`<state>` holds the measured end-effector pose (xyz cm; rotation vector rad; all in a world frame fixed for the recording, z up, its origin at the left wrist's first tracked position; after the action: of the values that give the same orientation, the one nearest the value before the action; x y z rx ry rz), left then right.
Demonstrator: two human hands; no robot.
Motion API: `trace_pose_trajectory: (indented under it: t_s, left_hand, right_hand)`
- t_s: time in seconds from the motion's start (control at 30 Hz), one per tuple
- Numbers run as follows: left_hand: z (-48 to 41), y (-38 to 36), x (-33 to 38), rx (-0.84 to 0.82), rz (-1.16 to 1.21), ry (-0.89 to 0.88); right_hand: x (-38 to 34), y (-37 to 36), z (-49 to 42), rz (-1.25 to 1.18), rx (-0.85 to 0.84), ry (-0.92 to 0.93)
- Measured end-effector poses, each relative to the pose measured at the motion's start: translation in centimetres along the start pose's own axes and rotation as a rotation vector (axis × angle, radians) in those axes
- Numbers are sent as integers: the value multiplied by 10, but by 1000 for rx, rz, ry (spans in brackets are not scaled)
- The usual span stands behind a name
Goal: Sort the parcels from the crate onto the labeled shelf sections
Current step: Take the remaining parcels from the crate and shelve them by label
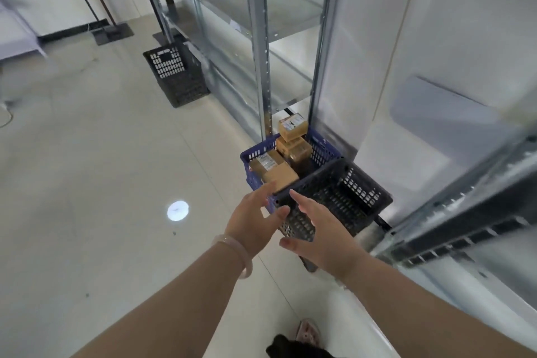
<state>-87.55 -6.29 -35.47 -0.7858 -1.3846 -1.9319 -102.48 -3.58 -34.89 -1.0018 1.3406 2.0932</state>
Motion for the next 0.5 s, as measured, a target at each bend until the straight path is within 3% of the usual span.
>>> trace_pose_trajectory:
  t_s: [0.17,0.4,0.5]
  left_hand:
    - [-58,21,17,7,53,-1]
    - [-159,53,-4,-97,43,-37]
    - [-212,75,-21,-189,14,-57]
  right_hand:
    - [-9,37,-68,2,11,-7]
    - [1,35,-162,-17,21,-92]
    - [-5,33,-214,-45,97,-147]
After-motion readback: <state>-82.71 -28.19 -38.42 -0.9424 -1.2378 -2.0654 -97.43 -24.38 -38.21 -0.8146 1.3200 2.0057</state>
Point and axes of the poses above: each hand's wrist, its own z-axis away from the middle knuckle, its own y-axis out of the back of the hand, x = y × z, the point moved 5 cm from there along -z, towards the middle knuckle, and after that the axes turned 5 degrees about -x, right-handed, at the moved point
